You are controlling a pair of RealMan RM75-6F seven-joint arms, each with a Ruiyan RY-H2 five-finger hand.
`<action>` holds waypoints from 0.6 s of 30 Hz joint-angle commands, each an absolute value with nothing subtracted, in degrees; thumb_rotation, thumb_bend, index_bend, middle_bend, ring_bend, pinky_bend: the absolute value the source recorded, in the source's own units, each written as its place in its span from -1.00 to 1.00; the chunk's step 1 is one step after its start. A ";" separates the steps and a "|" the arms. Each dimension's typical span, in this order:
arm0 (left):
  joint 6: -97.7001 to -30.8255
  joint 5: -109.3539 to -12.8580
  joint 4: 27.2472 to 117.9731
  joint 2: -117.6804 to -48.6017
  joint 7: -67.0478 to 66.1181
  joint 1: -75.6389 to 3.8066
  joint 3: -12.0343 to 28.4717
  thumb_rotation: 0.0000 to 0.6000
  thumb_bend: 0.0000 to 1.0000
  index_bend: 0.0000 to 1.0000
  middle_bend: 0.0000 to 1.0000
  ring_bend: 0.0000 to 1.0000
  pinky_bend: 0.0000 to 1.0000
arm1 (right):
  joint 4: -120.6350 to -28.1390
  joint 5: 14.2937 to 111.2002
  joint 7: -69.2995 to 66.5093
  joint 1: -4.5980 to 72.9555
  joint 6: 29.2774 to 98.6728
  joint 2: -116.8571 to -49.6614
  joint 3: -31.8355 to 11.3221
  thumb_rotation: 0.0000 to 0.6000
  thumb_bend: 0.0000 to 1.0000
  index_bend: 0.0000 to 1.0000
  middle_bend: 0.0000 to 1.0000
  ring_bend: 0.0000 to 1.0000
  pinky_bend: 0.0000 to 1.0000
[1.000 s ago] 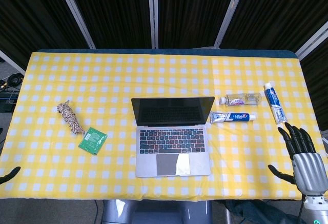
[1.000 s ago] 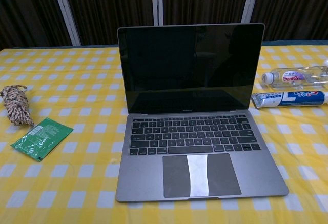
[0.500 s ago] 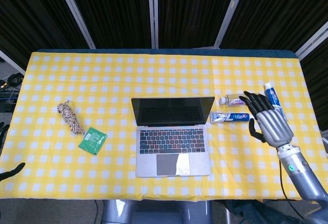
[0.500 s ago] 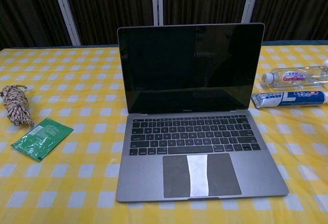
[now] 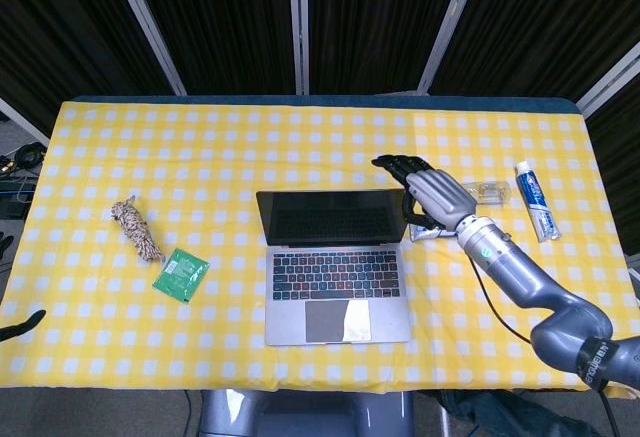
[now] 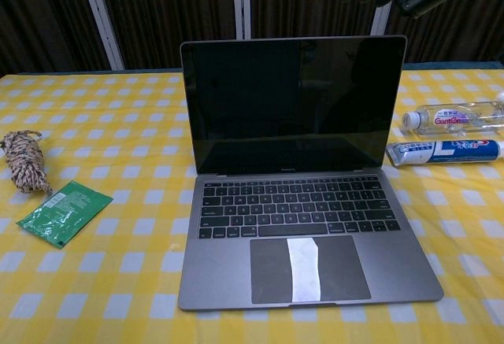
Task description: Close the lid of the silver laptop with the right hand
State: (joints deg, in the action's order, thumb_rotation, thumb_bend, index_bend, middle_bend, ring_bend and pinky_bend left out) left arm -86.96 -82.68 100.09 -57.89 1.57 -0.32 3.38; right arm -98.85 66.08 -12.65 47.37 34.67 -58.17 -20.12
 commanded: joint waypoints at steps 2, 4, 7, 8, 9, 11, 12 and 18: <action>-86.82 -82.51 100.02 -57.79 1.88 -0.37 3.37 1.00 -1.00 -1.00 -1.00 -1.00 -1.00 | -98.63 60.40 -7.00 51.23 32.41 -60.12 -18.64 1.00 1.00 -0.84 -0.83 -1.00 -0.85; -86.75 -82.50 100.01 -57.74 2.01 -0.42 3.35 1.00 -1.00 -1.00 -1.00 -1.00 -1.00 | -98.58 58.44 -5.47 52.38 31.93 -60.45 -17.95 1.00 1.00 -0.83 -0.83 -1.00 -0.85; -86.93 -82.60 99.98 -57.65 2.23 -0.38 3.35 1.00 -1.00 -1.00 -1.00 -1.00 -1.00 | -98.86 55.58 -3.42 53.70 32.43 -60.92 -17.11 1.00 1.00 -0.80 -0.76 -0.98 -0.85; -87.01 -82.62 99.96 -57.62 2.32 -0.35 3.36 1.00 -1.00 -1.00 -1.00 -1.00 -1.00 | -99.10 54.67 -2.77 54.04 32.80 -61.02 -16.83 1.00 1.00 -0.80 -0.73 -0.96 -0.84; -87.05 -82.59 99.94 -57.60 2.40 -0.34 3.38 1.00 -1.00 -1.00 -1.00 -1.00 -1.00 | -99.29 54.13 -2.35 54.25 33.01 -61.06 -16.62 1.00 1.00 -0.79 -0.72 -0.95 -0.84; -87.10 -82.56 99.92 -57.56 2.59 -0.32 3.39 1.00 -1.00 -1.00 -1.00 -1.00 -1.00 | -99.83 52.90 -1.47 54.73 33.34 -61.06 -16.12 1.00 1.00 -0.77 -0.69 -0.91 -0.82; -87.11 -82.57 99.92 -57.55 2.68 -0.33 3.40 1.00 -1.00 -1.00 -1.00 -1.00 -1.00 | -100.13 52.21 -1.06 55.03 33.43 -61.07 -15.85 1.00 1.00 -0.76 -0.67 -0.89 -0.81; -87.46 -83.10 99.99 -57.59 2.43 -0.24 3.14 1.00 -1.00 -1.00 -1.00 -1.00 -1.00 | -101.65 49.47 0.37 56.36 34.06 -61.11 -14.71 1.00 1.00 -0.69 -0.54 -0.75 -0.69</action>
State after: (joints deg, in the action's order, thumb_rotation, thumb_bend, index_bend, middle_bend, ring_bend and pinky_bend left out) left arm -87.45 -83.08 99.99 -57.58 2.45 -0.25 3.16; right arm -101.45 49.65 0.18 56.21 33.89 -61.09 -14.88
